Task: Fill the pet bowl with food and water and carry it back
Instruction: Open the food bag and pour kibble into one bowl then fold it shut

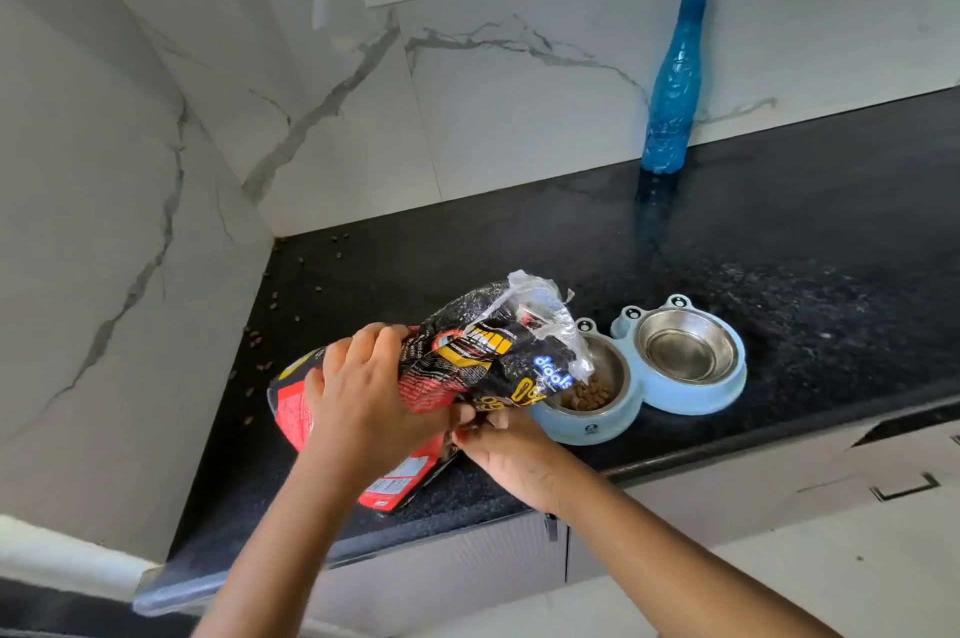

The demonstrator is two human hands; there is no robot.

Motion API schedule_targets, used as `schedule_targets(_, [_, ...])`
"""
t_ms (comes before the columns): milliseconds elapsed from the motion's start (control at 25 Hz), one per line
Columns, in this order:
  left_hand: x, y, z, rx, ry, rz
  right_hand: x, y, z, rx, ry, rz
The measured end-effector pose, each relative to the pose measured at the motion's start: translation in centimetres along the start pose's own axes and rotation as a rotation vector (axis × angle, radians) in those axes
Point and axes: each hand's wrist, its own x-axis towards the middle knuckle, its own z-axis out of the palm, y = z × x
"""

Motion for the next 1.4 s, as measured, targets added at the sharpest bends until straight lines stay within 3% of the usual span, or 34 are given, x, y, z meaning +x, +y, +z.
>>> schedule_targets(120, [2.5,-2.0,-3.8,-0.061,-0.347,0.110,0.1,0.8,0.2,0.040,0.040,-0.041])
schedule_targets(280, [5.7,-3.0,-4.0,0.130,-0.537,0.191,1.2,1.0,0.7,0.046,0.102,-0.104])
schedule_targets(440, [6.6,-2.1,-2.7,0.174,-0.472,0.241,1.2,1.2,0.4,0.105,0.109,-0.121])
schedule_targets(600, [6.6,-1.5,-2.0,-0.034,-0.526,0.224,0.8,1.1,0.1,0.243,0.115,-0.081])
schedule_targets(760, [7.0,-1.0,-2.0,0.018,-0.510,0.251,0.5,1.8,1.1,0.324,0.136,-0.049])
schedule_targets(1040, [8.2,-0.2,-0.8,0.003,-0.707,0.149,-0.7,1.6,1.5,0.339,0.262,0.051])
schedule_targets(1400, [9.3,0.2,0.5,-0.069,-0.749,0.161,-1.3,2.0,1.6,0.382,0.324,0.056])
